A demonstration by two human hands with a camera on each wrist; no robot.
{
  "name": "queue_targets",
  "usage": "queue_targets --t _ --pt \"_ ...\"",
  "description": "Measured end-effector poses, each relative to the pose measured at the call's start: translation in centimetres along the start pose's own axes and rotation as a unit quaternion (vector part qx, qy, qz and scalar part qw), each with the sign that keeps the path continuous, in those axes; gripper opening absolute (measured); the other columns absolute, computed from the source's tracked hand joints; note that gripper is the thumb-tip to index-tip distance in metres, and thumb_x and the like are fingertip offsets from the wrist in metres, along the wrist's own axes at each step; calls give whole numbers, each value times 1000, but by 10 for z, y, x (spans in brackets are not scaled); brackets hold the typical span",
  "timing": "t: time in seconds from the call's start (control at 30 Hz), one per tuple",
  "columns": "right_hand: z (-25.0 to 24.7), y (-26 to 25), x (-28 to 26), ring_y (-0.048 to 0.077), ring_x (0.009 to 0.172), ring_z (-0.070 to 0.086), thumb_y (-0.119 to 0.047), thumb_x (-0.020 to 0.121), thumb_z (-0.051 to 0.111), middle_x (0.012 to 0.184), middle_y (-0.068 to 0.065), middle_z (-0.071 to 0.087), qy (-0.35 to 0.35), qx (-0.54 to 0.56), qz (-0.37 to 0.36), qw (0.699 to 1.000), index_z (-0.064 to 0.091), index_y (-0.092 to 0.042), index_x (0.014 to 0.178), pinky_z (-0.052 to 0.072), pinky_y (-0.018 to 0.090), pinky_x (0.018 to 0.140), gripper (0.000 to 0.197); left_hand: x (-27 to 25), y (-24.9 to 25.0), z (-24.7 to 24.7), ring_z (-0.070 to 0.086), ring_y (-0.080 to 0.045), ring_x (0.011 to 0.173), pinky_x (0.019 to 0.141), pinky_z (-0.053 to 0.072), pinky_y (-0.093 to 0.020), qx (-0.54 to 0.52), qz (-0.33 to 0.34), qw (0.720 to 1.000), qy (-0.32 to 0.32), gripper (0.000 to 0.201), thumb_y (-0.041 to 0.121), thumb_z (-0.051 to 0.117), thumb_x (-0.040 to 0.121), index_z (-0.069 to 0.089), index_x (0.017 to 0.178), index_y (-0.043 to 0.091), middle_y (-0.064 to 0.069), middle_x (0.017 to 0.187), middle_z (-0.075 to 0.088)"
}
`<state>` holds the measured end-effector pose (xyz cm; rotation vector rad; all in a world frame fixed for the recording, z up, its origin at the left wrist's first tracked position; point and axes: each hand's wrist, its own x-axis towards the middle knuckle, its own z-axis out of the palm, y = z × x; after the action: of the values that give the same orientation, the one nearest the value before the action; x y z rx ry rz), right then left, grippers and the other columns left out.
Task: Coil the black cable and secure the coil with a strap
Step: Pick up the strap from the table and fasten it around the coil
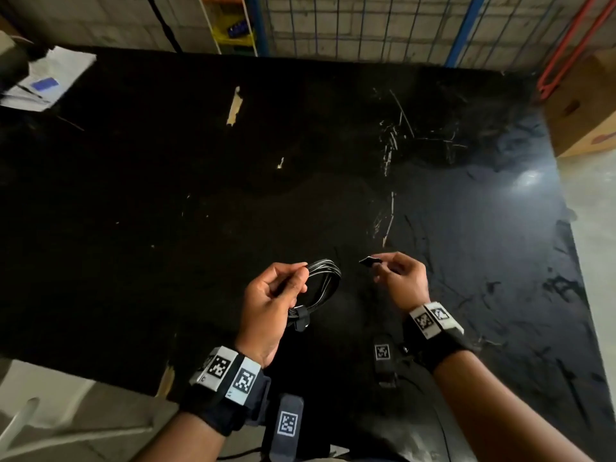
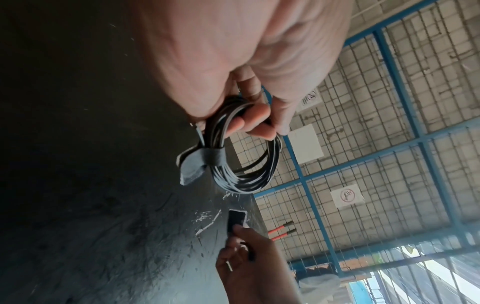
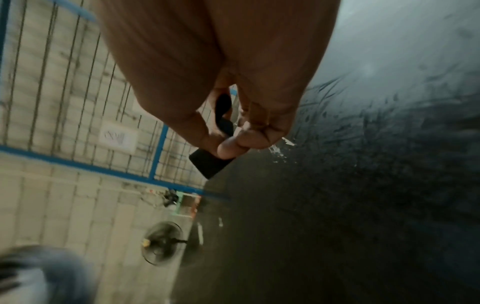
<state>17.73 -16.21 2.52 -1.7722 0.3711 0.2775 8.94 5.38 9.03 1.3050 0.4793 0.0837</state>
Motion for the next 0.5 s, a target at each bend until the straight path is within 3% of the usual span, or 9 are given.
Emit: queue_targets --t 0.07,0.17,0.27,0.33,0.5 --pt "-9 -18 -31 4 58 58 5 94 67 80 6 72 -7 67 11 998 79 -5 102 51 11 55 18 -1 1 3 58 -2 67 59 44 -14 2 11 1000 4 10 9 70 93 75 100 8 8 74 70" --pt "-11 -37 -69 -2 52 61 7 88 73 76 5 74 -2 138 19 990 78 -6 103 52 11 54 20 -1 2 9 52 -5 64 61 44 -16 -7 26 999 20 10 13 71 93 77 101 10 7 72 68" --pt "-3 -53 -96 8 47 63 11 82 78 67 9 73 23 216 45 975 71 -1 89 52 16 48 16 -4 7 18 54 -3 62 63 45 -17 -9 54 998 28 9 13 70 95 77 101 11 8 71 68" --pt "5 -60 -108 8 45 63 10 81 79 64 13 72 28 243 68 967 69 0 82 50 15 46 14 -8 10 26 58 1 62 64 48 -14 6 87 996 27 11 11 70 95 76 103 7 8 73 69" --pt "22 -73 -125 9 48 68 8 85 76 77 21 75 31 313 127 941 72 5 91 53 17 47 7 -21 18 40 69 -2 75 73 55 -18 64 171 983 -15 11 8 72 94 76 104 7 3 86 75"
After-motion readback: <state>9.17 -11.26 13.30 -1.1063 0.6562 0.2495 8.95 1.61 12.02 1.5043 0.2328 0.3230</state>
